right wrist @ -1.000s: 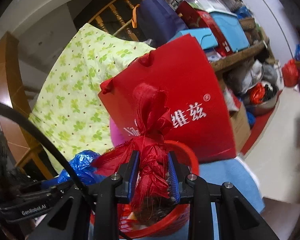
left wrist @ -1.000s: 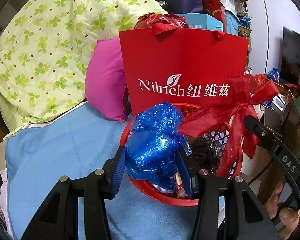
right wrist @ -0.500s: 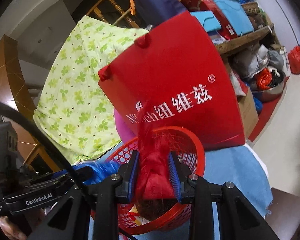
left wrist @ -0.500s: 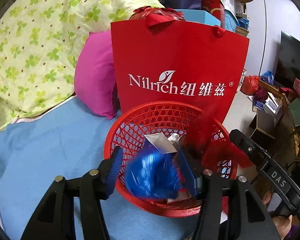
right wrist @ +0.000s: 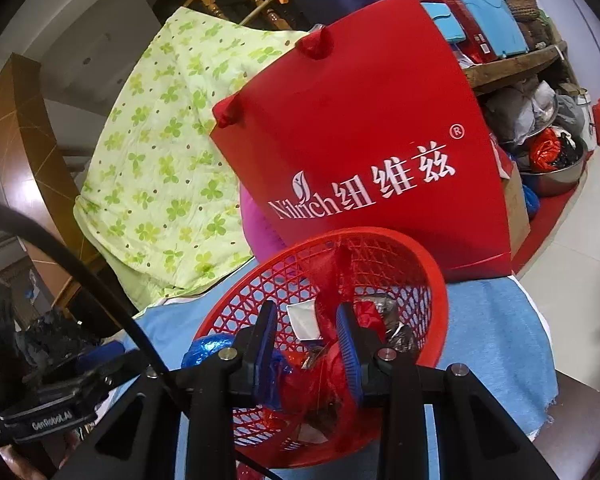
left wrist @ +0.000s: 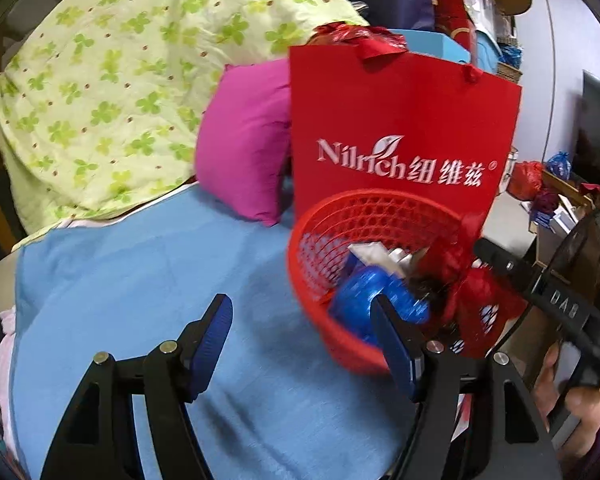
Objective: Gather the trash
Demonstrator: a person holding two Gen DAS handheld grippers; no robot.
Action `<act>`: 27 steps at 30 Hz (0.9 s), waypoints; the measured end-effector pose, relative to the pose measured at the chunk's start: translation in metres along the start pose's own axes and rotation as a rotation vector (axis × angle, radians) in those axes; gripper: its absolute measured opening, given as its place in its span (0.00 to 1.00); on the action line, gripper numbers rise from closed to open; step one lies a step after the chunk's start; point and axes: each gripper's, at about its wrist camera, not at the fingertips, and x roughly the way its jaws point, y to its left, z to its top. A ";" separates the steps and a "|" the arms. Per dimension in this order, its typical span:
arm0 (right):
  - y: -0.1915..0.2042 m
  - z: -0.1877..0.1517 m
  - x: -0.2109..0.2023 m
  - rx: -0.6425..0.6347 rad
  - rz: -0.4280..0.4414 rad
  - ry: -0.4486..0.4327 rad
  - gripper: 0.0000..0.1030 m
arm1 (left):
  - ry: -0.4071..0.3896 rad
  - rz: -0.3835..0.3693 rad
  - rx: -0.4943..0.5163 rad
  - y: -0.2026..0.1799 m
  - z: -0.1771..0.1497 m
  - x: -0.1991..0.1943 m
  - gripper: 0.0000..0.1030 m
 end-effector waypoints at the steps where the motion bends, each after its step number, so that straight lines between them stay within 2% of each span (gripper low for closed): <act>1: 0.001 0.000 0.000 -0.005 -0.002 -0.004 0.51 | 0.004 0.008 -0.003 0.003 -0.003 -0.001 0.70; 2: 0.004 0.000 -0.001 -0.012 0.000 -0.017 0.61 | 0.006 0.016 -0.007 0.005 -0.005 -0.002 0.70; 4: 0.009 0.000 -0.003 -0.038 0.018 -0.044 0.61 | 0.011 0.026 -0.020 0.012 -0.011 -0.006 0.71; 8: 0.012 0.003 0.004 -0.047 0.049 -0.032 0.61 | 0.020 0.020 -0.048 0.020 -0.019 -0.010 0.71; 11: 0.011 0.004 -0.005 -0.034 0.054 -0.087 0.61 | 0.020 0.032 -0.062 0.024 -0.022 -0.014 0.71; 15: 0.018 0.000 -0.019 -0.089 0.010 -0.145 0.61 | 0.008 0.097 -0.099 0.033 -0.021 -0.023 0.72; 17: 0.024 -0.004 -0.025 -0.118 -0.020 -0.154 0.61 | -0.009 0.137 -0.104 0.035 -0.019 -0.030 0.82; 21: 0.034 -0.014 -0.040 -0.158 -0.087 -0.144 0.61 | -0.063 0.194 -0.077 0.031 -0.017 -0.048 0.84; 27: 0.047 -0.033 -0.060 -0.166 -0.166 -0.086 0.62 | -0.076 0.206 -0.036 0.026 -0.018 -0.066 0.85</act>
